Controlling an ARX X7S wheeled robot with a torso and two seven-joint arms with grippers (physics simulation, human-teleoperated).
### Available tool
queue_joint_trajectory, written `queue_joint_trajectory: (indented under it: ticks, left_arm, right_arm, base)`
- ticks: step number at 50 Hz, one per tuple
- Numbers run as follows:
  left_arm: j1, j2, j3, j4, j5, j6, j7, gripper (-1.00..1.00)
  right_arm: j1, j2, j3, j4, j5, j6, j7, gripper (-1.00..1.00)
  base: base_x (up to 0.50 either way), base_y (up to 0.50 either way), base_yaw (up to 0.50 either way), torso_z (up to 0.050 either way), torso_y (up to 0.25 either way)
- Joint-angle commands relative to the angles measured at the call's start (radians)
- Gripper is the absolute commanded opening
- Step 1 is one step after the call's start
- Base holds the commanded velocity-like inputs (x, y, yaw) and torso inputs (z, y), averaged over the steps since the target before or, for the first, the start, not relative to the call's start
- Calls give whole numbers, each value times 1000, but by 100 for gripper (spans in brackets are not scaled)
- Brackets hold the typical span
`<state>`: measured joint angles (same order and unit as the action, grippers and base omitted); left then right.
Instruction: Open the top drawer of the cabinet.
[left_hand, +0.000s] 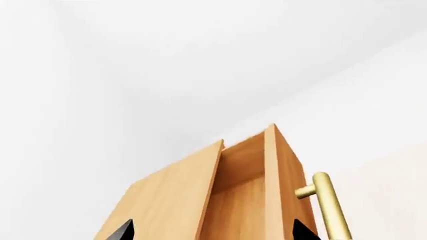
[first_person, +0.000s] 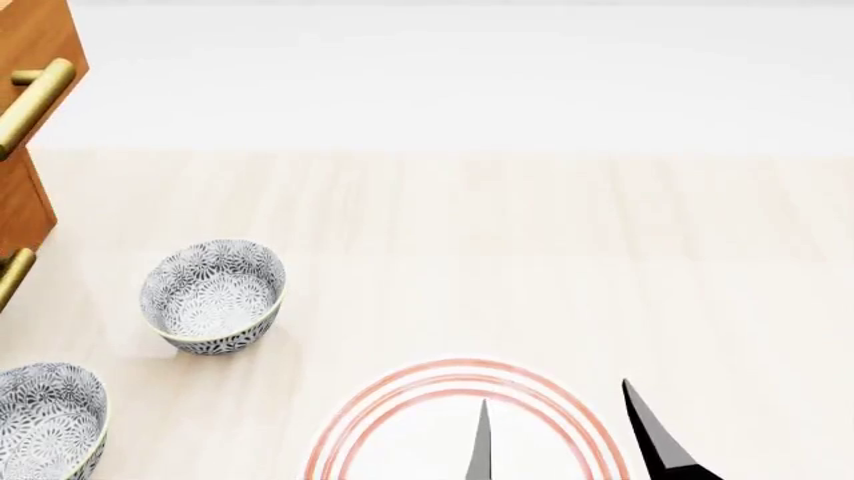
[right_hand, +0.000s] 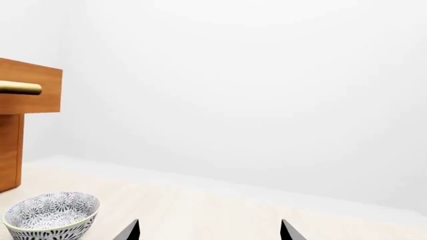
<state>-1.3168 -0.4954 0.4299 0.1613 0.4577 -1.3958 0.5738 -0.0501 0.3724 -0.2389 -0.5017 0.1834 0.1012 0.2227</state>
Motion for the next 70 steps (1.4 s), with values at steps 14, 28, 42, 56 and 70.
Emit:
queue_joint_trajectory:
  ticks: [14,28,42,56,70]
  left_arm:
    - [-181,189,-280,-453,-82,-168,43,100]
    - [-150,222,-323,-578,-38,-109,-46,100]
    - [-197,237,-374,-726,-33,-31,-124,100]
    - [-206,264,-361,-884,-21,77,-216,100]
    - [-156,296,-334,-901,-27,102,-216,100]
  right_arm:
    - [8,8,-9,-5,3,16,5,100]
    - [10,9,-16,3,6,16,7,100]
    - [12,10,-22,13,4,13,10,100]
    - [13,11,-24,26,9,5,12,100]
    - [9,15,-24,27,12,-1,15,100]
  base:
    - [0,0,0,0,0]
    - [0,0,0,0,0]
    - [0,0,0,0,0]
    - [0,0,0,0,0]
    - [0,0,0,0,0]
